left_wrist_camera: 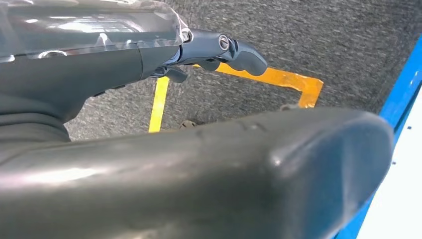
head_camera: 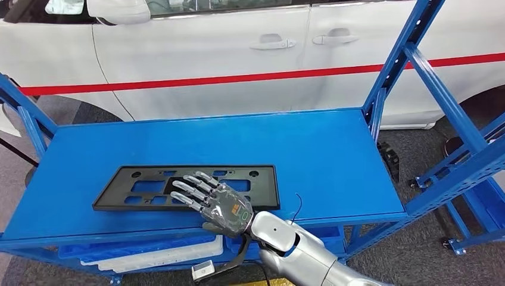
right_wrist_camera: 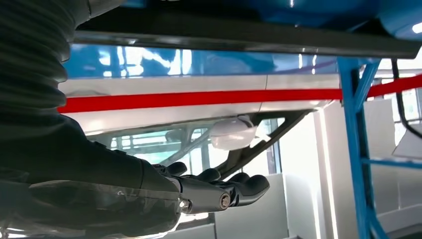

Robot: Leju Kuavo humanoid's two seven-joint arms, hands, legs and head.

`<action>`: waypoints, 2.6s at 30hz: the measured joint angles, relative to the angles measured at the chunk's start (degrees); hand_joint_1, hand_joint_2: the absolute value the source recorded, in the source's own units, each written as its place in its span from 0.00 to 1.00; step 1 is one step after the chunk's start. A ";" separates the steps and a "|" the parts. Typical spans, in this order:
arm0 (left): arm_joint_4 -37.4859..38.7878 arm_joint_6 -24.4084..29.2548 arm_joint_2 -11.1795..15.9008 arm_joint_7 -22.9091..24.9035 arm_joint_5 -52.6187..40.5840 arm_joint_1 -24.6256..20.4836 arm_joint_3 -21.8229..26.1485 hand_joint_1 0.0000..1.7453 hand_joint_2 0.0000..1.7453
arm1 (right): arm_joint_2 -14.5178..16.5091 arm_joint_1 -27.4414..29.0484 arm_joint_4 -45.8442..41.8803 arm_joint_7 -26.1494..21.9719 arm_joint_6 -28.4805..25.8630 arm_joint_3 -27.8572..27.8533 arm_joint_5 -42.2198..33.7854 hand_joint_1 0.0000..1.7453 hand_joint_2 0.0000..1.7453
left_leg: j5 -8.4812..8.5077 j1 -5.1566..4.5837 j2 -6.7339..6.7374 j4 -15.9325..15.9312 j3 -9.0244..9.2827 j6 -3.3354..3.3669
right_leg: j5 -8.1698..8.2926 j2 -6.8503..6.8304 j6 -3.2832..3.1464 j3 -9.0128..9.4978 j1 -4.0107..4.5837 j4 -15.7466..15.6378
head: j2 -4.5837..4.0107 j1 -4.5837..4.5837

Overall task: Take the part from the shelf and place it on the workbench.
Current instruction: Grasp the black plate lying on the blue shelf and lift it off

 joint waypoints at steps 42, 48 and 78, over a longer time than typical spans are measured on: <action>0.04 0.66 0.16 -0.20 -3.13 0.06 -1.93 0.00 0.00 | 13.93 -5.35 21.73 9.44 -7.15 5.07 10.14 0.00 1.00 | 0.43 0.48 0.05 -0.53 0.34 1.26 | -2.61 0.03 1.28 -4.67 -0.16 9.33 | 0.00 0.00; 0.04 0.60 0.19 -0.34 -3.66 -0.04 -2.74 0.00 0.00 | 15.98 -8.27 27.45 11.75 -7.34 4.83 11.88 0.00 1.00 | -0.09 0.32 0.03 0.10 0.00 -0.45 | 0.33 0.14 -0.49 -0.64 0.24 0.18 | 0.00 -0.01; 0.07 0.17 0.60 0.37 -4.81 -1.47 -3.69 0.00 0.00 | 16.86 -15.39 42.48 25.15 0.53 3.98 18.58 1.00 1.00 | 0.27 0.25 0.02 -0.39 0.17 -0.24 | 0.55 0.20 -0.27 -0.56 0.24 -0.08 | 0.00 0.00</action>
